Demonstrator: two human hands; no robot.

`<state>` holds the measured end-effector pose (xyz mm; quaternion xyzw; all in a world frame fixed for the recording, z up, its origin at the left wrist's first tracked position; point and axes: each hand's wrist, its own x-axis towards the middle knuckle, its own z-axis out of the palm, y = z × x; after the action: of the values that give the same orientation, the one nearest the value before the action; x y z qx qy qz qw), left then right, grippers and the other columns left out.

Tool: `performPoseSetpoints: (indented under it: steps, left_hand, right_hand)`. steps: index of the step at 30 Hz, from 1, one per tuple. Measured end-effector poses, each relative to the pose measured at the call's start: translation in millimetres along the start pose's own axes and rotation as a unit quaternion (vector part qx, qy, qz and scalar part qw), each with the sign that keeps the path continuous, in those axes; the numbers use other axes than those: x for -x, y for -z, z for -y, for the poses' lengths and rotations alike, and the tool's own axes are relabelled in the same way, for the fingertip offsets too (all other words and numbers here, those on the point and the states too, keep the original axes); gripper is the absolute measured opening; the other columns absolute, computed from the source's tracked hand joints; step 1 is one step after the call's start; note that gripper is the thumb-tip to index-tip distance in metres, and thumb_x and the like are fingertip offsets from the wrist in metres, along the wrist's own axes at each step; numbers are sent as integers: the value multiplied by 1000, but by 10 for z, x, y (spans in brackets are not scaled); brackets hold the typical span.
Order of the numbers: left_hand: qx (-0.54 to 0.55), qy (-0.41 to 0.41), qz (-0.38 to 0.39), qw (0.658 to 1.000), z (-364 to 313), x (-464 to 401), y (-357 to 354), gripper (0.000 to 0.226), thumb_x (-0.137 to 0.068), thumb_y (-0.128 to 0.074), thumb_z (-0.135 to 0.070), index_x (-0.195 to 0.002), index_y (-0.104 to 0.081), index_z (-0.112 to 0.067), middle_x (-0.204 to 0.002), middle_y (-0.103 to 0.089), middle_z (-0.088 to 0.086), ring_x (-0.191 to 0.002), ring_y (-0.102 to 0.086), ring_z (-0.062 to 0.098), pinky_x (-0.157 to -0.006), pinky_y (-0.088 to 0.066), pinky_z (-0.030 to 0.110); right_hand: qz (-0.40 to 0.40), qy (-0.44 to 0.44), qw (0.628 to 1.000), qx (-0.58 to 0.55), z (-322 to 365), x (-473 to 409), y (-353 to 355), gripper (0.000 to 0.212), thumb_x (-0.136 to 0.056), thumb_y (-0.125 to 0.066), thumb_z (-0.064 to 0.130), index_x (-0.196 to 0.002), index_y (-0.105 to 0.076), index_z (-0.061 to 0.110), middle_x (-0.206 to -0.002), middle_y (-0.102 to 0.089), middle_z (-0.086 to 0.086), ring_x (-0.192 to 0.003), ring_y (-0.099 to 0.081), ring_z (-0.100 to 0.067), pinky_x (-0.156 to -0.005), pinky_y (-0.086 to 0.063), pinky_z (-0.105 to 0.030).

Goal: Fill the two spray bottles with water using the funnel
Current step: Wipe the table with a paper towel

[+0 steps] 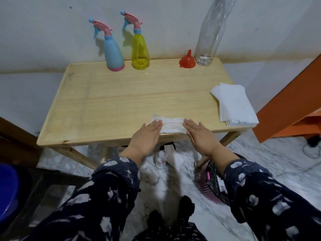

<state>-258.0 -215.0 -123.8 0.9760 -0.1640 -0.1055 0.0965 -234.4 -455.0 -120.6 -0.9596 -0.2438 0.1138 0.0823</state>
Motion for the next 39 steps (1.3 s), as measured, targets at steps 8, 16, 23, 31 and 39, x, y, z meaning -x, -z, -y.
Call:
performPoseSetpoints:
  steps: [8,16,23,31,39]
  left_hand:
    - [11,-19,25,999,-242,228,88,48,-106,-20,-26,-153,-23,-19,-160,-15,-9,-147,-14,7,-120,-8,29]
    - [-5,-126,16,992,-1157,-192,192,48,-106,-21,-28,-153,-26,-18,-160,-17,-7,-147,-17,9,-120,-11,33]
    - [32,-195,8,980,-2042,-570,-150,47,-106,-26,-28,-151,-32,-17,-158,-26,-5,-143,-29,16,-117,-20,32]
    - [74,-225,36,971,-3096,-1052,-1038,42,-103,-35,-20,-141,-48,-6,-149,-43,7,-134,-45,19,-107,-40,36]
    - [60,-129,213,967,-3420,-1519,-2095,53,-105,-25,-36,-154,-16,-18,-162,-8,-8,-148,-11,11,-118,-16,45]
  right_hand:
    - [-16,-10,1000,-12,52,375,73,46,-104,-23,31,-145,-38,15,-152,-37,0,-141,-32,-16,-117,-19,-29]
    - [-123,-79,989,-22,-535,1155,249,59,-98,-20,45,-128,-57,9,-131,-59,-13,-118,-57,-34,-103,-43,-46]
    - [-185,-192,963,-46,-1114,1725,183,27,-95,-52,20,-119,-66,21,-111,-70,-6,-102,-63,-31,-74,-54,-40]
    - [-123,-271,948,-109,-2062,2285,-354,21,-95,-50,24,-106,-67,26,-106,-71,0,-98,-64,-26,-70,-52,-36]
    - [-49,-312,926,-205,-2849,2238,-1210,31,-95,-56,31,-125,-61,23,-133,-59,0,-128,-49,-19,-95,-46,-37]
